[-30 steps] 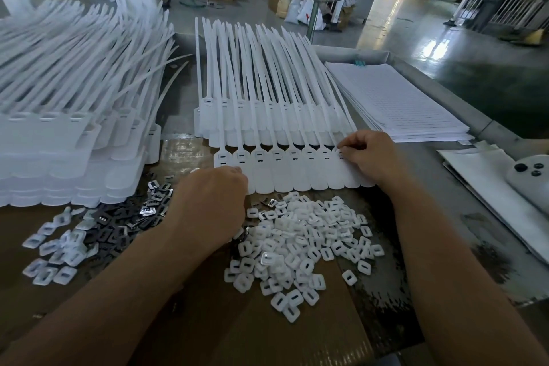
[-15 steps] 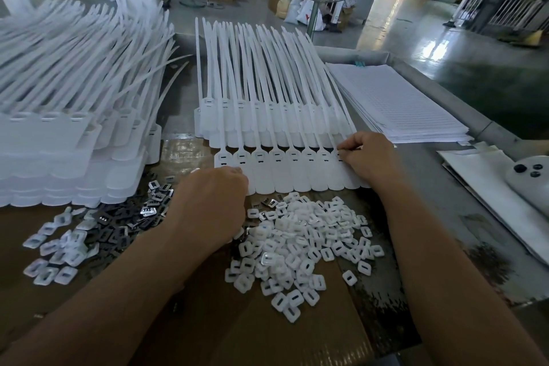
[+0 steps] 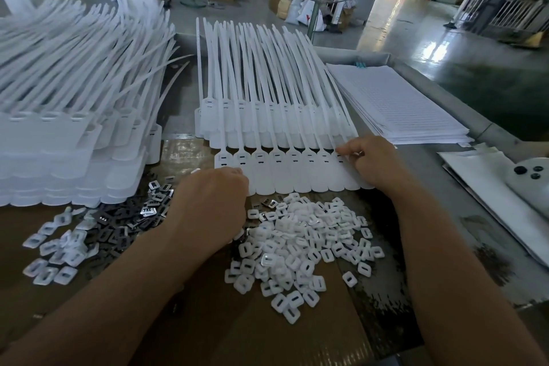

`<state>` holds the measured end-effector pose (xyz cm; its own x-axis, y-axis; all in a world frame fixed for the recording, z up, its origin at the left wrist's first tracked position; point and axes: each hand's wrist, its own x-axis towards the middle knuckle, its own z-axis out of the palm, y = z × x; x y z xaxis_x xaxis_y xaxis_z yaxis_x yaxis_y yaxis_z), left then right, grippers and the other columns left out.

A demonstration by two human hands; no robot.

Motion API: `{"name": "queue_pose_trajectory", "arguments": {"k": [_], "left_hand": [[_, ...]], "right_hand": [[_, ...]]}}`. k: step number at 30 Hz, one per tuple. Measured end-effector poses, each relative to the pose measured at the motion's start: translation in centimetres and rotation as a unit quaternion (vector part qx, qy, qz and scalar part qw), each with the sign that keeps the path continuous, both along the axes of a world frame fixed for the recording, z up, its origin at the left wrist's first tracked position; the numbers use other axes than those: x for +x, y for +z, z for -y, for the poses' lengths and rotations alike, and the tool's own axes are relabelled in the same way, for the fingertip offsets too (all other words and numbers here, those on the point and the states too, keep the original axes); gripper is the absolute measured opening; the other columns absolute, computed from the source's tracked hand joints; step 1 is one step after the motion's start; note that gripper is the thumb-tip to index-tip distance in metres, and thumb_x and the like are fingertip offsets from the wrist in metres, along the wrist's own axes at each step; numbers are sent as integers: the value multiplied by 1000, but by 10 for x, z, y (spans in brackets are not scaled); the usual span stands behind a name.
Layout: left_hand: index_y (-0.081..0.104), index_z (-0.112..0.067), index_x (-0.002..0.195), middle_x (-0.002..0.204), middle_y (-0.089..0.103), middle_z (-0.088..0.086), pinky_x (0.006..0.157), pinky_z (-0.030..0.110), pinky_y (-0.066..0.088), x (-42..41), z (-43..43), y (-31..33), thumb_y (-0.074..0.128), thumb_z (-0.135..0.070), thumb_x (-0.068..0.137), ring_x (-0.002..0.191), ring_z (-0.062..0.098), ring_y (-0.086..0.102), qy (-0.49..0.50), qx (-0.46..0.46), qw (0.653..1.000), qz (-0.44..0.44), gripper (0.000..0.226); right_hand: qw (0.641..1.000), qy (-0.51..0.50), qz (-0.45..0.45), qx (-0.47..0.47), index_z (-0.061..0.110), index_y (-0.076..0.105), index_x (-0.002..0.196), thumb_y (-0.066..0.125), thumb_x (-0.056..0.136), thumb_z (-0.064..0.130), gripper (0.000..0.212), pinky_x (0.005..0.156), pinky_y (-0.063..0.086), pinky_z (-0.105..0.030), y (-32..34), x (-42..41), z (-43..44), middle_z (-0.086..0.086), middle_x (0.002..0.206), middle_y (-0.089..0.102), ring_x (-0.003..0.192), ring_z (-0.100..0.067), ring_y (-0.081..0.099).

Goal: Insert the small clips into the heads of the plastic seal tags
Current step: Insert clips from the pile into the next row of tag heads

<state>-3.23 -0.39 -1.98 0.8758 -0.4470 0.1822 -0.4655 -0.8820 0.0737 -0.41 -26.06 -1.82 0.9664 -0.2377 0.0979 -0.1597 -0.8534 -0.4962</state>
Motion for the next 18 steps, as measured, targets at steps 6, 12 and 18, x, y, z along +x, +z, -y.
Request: {"name": "queue_pose_trajectory", "arguments": {"k": [6, 12, 18], "left_hand": [[59, -18, 109, 110, 61, -6, 77, 22, 47, 1, 0, 0, 42, -8, 85, 94, 13, 60, -2, 8, 1000, -2, 31], [60, -18, 109, 115, 61, -6, 84, 26, 49, 0, -2, 1, 42, -7, 83, 101, 13, 59, 0, 10, 1000, -8, 33], [60, -16, 104, 105, 63, -4, 77, 25, 50, 2, -3, 1, 43, -5, 83, 91, 14, 61, 4, 7, 1000, -9, 30]], "right_hand": [[997, 44, -34, -57, 14, 65, 115, 42, 91, 2, 36, 100, 38, -35, -2, -2, 1, -7, 129, 52, 115, -26, 49], [996, -44, 41, 67, 23, 70, 98, 58, 88, 16, 17, 84, 38, -23, -2, 1, -3, 3, 103, 64, 92, -9, 53], [991, -54, 72, 99, 24, 65, 86, 68, 80, 13, 13, 74, 37, -19, 1, 5, -7, 17, 72, 56, 71, 2, 52]]}}
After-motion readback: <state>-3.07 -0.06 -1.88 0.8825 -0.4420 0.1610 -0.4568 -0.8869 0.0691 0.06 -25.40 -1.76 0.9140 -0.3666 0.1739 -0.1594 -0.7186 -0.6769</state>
